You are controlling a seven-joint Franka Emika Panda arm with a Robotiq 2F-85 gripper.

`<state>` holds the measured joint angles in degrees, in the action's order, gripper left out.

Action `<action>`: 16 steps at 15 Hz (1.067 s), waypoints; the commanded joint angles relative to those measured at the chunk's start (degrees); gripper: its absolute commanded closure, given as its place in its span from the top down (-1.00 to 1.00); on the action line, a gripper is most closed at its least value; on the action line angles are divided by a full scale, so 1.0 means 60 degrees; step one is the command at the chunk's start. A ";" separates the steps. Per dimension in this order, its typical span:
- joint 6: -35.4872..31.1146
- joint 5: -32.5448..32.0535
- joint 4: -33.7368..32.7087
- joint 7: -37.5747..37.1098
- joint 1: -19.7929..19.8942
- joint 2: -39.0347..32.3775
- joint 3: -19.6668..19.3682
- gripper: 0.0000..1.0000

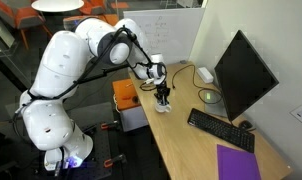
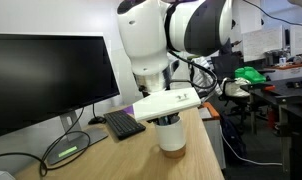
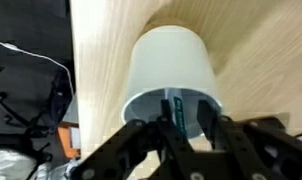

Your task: Take the marker out of the cup and put it on the desk

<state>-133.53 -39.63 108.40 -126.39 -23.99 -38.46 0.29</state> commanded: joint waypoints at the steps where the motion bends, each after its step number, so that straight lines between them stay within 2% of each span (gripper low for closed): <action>1: -0.0058 0.0028 -0.0242 0.0036 -0.0247 -0.0213 -0.0291 -0.36; 2: -0.0088 -0.0014 -0.0238 0.0078 -0.0265 -0.0222 -0.0314 -0.77; 3: -0.0106 -0.0026 -0.0219 0.0095 -0.0282 -0.0214 -0.0330 -0.80; 5: -0.0076 -0.0110 -0.0133 0.0050 -0.0381 -0.0130 -0.0391 -1.00; 6: 0.0012 -0.0106 -0.0078 0.0036 -0.0432 -0.0053 -0.0395 -0.90; 11: 0.0101 -0.0168 0.0543 0.0027 -0.0563 0.0759 -0.0407 -0.90; 16: -0.0217 0.0374 0.1567 0.0759 0.0191 0.2295 -0.0133 -0.90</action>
<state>-133.42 -39.22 112.76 -124.91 -25.43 -30.55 -1.31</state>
